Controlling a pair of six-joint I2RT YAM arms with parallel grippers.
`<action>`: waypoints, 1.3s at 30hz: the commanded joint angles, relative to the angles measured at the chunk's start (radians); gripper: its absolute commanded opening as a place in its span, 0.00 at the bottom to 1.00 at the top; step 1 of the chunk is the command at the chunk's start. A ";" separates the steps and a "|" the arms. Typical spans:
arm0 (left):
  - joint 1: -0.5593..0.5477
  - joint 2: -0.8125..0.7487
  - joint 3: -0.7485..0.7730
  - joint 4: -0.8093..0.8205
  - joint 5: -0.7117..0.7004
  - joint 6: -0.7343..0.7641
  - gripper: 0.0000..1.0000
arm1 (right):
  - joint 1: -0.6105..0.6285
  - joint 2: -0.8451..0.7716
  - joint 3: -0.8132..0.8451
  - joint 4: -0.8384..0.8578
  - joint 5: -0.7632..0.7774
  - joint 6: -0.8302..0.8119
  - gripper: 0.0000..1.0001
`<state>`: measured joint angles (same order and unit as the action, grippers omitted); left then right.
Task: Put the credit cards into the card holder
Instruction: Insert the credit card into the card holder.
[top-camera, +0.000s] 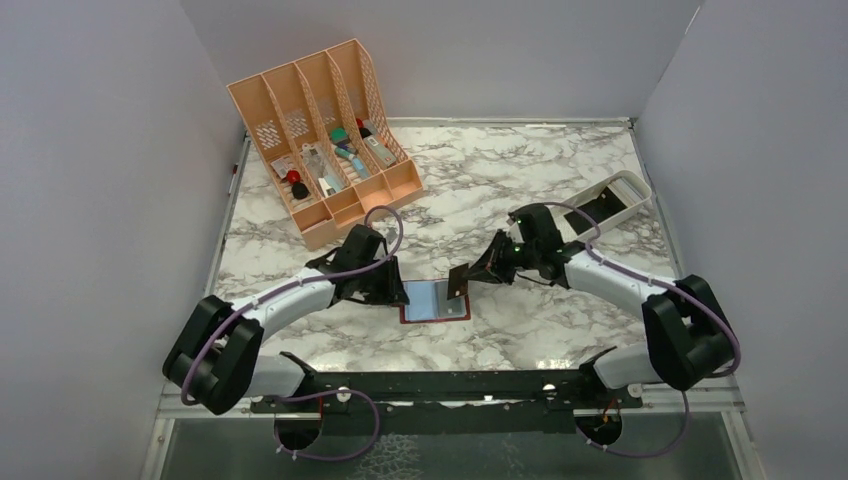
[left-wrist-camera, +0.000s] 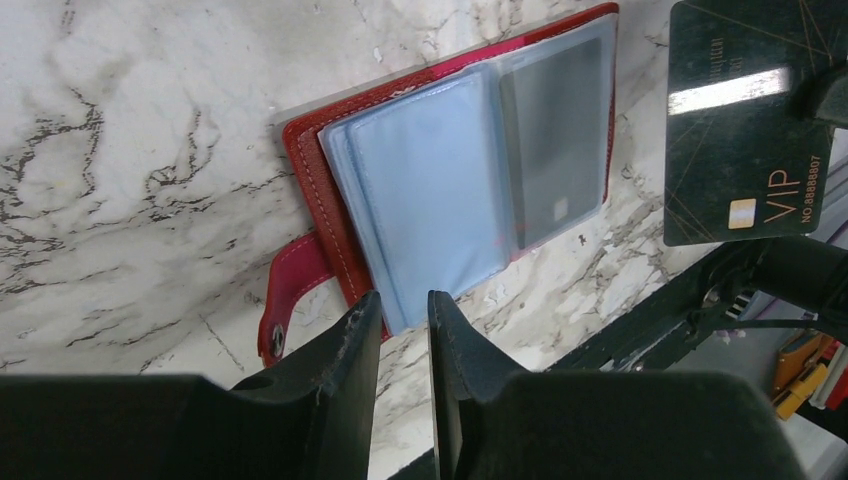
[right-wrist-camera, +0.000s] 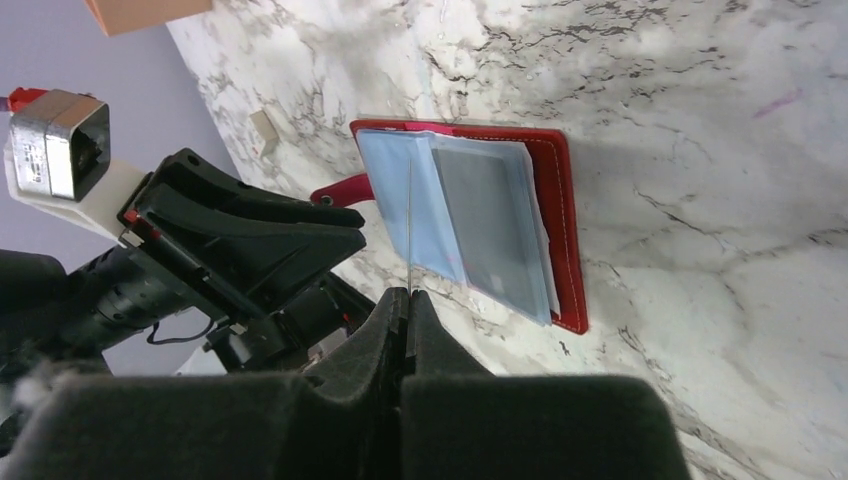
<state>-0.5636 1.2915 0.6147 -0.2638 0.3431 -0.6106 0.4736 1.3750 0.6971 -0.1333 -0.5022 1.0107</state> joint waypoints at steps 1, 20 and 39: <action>0.005 0.033 -0.027 0.072 -0.034 -0.018 0.25 | 0.046 0.067 0.021 0.125 0.036 -0.028 0.01; 0.004 0.087 -0.055 0.101 -0.063 -0.018 0.18 | 0.077 0.276 -0.095 0.519 -0.107 -0.190 0.01; 0.004 0.084 -0.063 0.102 -0.050 -0.015 0.17 | 0.100 0.310 -0.207 0.687 -0.127 -0.045 0.01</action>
<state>-0.5636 1.3655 0.5716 -0.1818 0.3027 -0.6289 0.5636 1.6684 0.5240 0.4999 -0.6170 0.9031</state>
